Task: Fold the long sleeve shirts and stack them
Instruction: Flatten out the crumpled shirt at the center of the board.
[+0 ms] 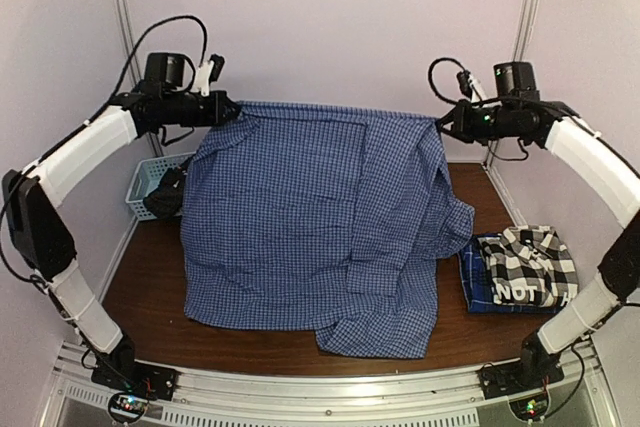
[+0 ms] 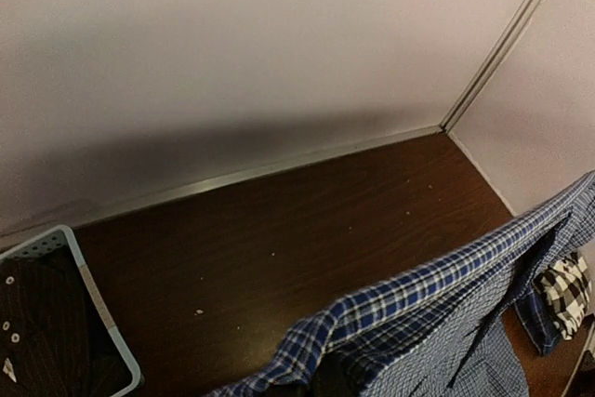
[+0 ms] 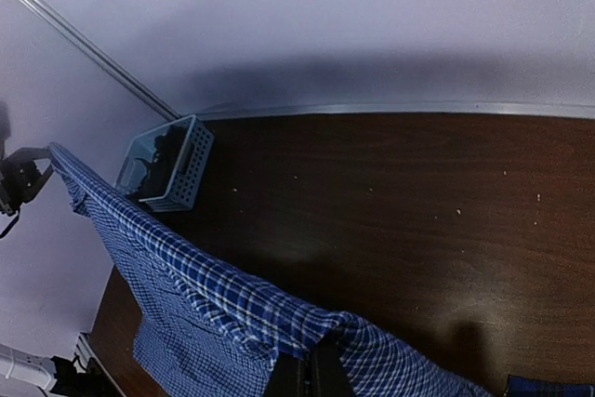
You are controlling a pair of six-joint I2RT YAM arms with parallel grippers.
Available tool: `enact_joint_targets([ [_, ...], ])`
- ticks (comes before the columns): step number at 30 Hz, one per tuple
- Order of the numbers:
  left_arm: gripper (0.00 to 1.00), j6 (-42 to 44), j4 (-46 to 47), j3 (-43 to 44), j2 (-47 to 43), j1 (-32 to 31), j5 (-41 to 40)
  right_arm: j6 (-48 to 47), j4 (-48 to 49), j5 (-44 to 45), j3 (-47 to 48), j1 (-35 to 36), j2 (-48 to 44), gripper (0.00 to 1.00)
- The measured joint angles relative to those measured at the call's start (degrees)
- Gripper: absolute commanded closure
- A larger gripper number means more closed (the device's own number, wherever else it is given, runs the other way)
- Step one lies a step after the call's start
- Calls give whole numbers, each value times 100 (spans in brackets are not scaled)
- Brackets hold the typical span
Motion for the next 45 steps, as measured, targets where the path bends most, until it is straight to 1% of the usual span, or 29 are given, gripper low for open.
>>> enact_joint_targets([
  [2, 100, -59, 304, -236, 560, 17, -20, -48, 293, 70, -435, -87, 411, 100],
  [4, 100, -116, 564, -313, 1252, 33, -87, -138, 625, 149, -662, -155, 981, 100],
  [6, 100, -164, 772, -302, 1897, 50, -162, -216, 929, 234, -721, -184, 1558, 100],
  [10, 100, -214, 992, -223, 2774, 66, -258, -380, 1362, 374, -717, -186, 2253, 100],
  [13, 100, -212, 1117, -70, 3049, 66, -323, -511, 1543, 474, -632, -186, 2452, 100],
  [20, 99, -212, 1626, 385, 3106, 74, -557, -872, 1878, 787, -133, -188, 2658, 100],
  [25, 89, -184, 1788, 697, 3359, 74, -629, -1091, 1875, 1215, 442, -186, 3071, 100],
  [27, 86, -186, 1784, 922, 3574, 96, -820, -1176, 1784, 1604, 726, -205, 3324, 100],
  [28, 82, -181, 1762, 1038, 3687, 136, -920, -1202, 1742, 1777, 857, -229, 3442, 100],
  [29, 75, -173, 1727, 1187, 3821, 186, -1023, -1233, 1676, 2004, 1019, -264, 3600, 98],
  [30, 71, -164, 1687, 1353, 3958, 238, -1132, -1268, 1609, 2225, 1185, -299, 3757, 94],
  [31, 68, -138, 1628, 1543, 4109, 291, -1248, -1303, 1543, 2444, 1362, -330, 3921, 88],
  [32, 64, -136, 1541, 1757, 4260, 334, -1370, -1333, 1460, 2649, 1537, -354, 4085, 81],
  [34, 56, -131, 1394, 2120, 4509, 393, -1591, -1353, 1305, 2942, 1884, -382, 4365, 61],
  [36, 50, -140, 1274, 2378, 4669, 446, -1801, -1364, 1147, 3182, 2256, -400, 4623, 43],
  [38, 46, -157, 1161, 2393, 4671, 468, -1923, -1366, 1012, 3353, 2402, -407, 4708, 32],
  [40, 43, -186, 1176, 2243, 4562, 470, -1945, -1370, 892, 3541, 2409, -407, 4682, 25],
  [42, 41, -229, 1228, 1840, 4293, 459, -1878, -1362, 822, 3742, 2371, -407, 4621, 22],
  [45, 36, -365, 1464, 828, 3600, 444, -1598, -1344, 726, 3947, 2000, -407, 4288, 20],
])
